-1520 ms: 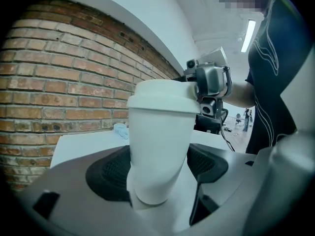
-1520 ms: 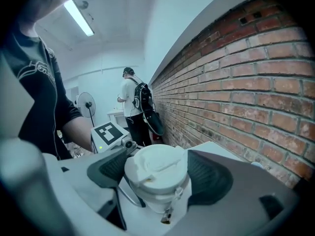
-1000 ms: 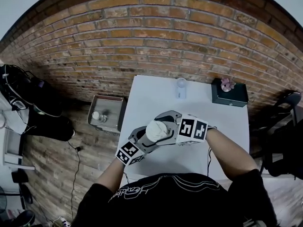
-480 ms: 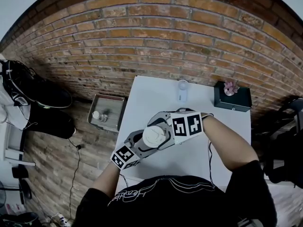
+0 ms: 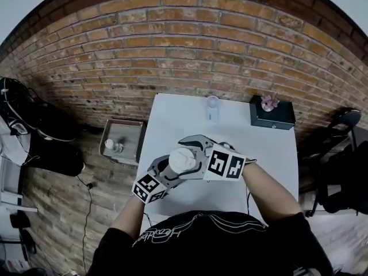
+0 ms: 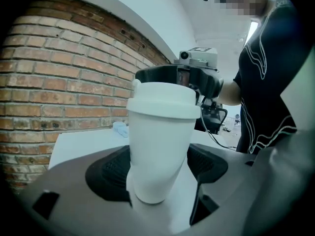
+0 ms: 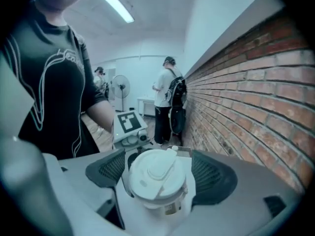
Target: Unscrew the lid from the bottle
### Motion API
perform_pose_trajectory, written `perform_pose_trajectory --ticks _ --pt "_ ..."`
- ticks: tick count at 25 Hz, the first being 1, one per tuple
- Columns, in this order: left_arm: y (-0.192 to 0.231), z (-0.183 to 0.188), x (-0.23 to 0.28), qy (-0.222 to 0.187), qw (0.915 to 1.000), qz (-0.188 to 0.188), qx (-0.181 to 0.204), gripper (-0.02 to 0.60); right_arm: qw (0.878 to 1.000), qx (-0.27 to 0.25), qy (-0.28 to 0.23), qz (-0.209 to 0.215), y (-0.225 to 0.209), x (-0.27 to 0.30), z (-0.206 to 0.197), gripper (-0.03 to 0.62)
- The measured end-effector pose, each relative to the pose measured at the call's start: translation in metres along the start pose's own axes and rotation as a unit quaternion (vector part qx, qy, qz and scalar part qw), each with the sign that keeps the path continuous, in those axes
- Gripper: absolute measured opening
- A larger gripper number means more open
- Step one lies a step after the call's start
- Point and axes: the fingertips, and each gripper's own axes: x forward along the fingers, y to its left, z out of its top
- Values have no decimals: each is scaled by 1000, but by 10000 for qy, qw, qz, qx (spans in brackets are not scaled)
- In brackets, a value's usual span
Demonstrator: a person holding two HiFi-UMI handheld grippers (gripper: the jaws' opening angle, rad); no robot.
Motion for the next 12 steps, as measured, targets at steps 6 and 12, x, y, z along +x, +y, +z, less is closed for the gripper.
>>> perform_pose_trajectory --ticks 6,12 --pt "0 -1 3 48 10000 48 -61 377 9754 1491 -543 -1531 -12 -18 11 402" --pt "1 2 5 49 10000 64 -54 377 9443 2105 -330 -2508 -13 -19 -8 394"
